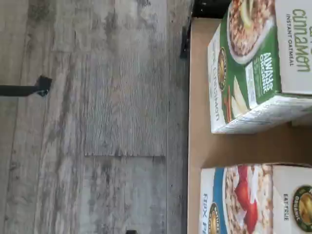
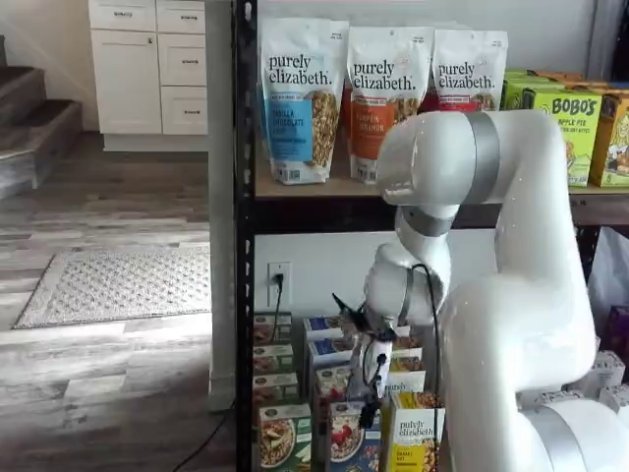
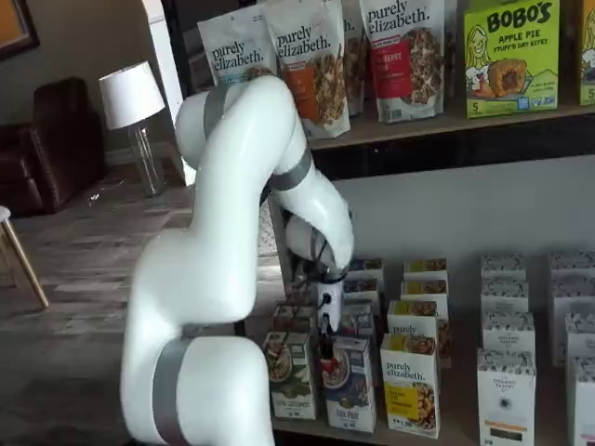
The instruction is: Pick up the blue and white box that is on the bottom shelf, the second box from the left
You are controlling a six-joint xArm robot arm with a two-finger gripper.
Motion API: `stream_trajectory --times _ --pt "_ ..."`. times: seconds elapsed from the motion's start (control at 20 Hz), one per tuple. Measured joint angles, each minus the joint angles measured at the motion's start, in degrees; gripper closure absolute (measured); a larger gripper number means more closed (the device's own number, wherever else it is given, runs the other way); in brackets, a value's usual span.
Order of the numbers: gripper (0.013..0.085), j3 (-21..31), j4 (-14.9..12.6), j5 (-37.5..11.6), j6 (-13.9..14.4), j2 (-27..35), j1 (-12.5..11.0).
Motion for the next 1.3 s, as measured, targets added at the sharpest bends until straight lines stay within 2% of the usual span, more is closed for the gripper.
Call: stream_trajectory --times 0.25,0.45,0.8,1.0,1.3 --pt "0.013 0.51 -0.15 -3.33 0.97 0.73 1.14" --pt "0.013 0.8 2.53 -6.47 -1.05 1.58 1.74" --pt "0.013 -2.1 3.63 -6.96 -2.31 4.27 1.43" --pt "0.013 -4.72 3.08 -6.3 -1.97 6.22 1.13" --pt "0.013 -9.04 0.64 -5.81 -0.27 9.92 0.56"
